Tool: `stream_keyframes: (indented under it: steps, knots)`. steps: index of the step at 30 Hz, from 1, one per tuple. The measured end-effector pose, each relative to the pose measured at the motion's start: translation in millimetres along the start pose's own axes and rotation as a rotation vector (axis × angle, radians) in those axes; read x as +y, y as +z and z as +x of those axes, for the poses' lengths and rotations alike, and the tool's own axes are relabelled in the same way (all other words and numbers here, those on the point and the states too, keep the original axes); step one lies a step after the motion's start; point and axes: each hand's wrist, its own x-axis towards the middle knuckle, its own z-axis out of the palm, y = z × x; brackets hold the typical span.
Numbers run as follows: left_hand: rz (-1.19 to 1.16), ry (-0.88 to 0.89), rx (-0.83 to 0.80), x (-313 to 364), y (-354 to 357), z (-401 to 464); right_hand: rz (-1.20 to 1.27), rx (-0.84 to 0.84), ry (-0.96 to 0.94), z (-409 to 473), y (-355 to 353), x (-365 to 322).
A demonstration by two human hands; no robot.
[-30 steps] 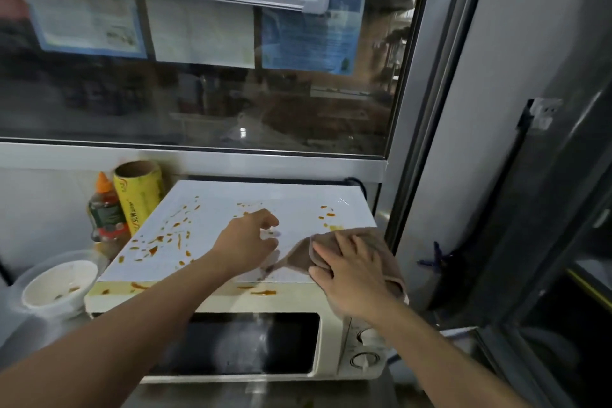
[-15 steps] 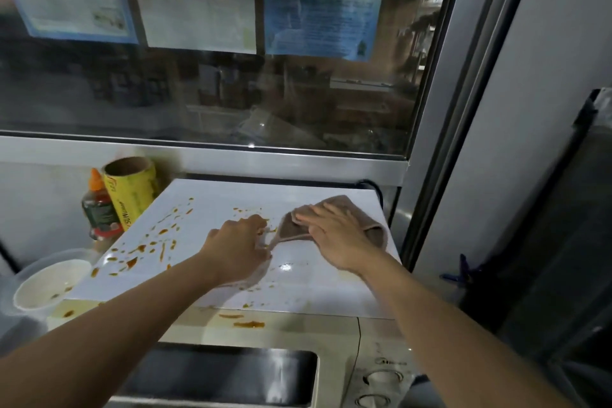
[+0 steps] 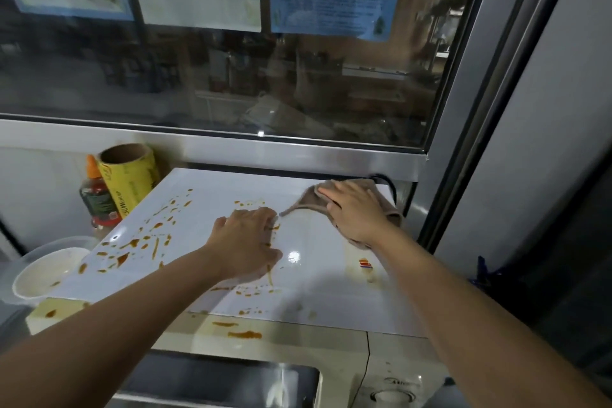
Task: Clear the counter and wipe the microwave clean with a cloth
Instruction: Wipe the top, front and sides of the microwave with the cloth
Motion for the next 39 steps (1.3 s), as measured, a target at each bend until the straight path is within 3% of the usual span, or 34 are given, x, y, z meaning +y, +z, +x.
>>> stream_keyframes:
  steps: [7, 10, 17, 22, 25, 27, 30, 33, 39]
  knots:
    - [-0.06, 0.011, 0.045, -8, -6, -12, 0.173, -0.041, -0.359, -60, 1, -48]
    - [-0.055, -0.017, 0.053, -32, -20, -25, 0.228, -0.139, -0.316, -67, -5, -33]
    - [0.056, -0.094, -0.017, -87, -36, -38, 0.015, 0.041, -0.019, 4, 13, -66]
    - [0.035, -0.047, 0.062, -101, -29, -33, 0.076, -0.044, -0.238, 6, 35, -150]
    - [0.048, 0.008, 0.081, -111, -25, -31, 0.17, -0.059, -0.387, -28, 35, -157]
    - [0.017, 0.007, 0.106, -114, -23, -29, 0.189, -0.09, -0.37, -32, 27, -139]
    - [0.041, 0.008, 0.117, -115, -19, -26, 0.117, -0.031, -0.154, -4, 18, -114]
    - [0.014, 0.005, 0.111, -114, -18, -24, 0.048, 0.039, -0.05, 33, 22, -130]
    - [-0.205, -0.028, 0.146, -128, -40, -29, 0.225, -0.004, -0.321, -1, 41, -184]
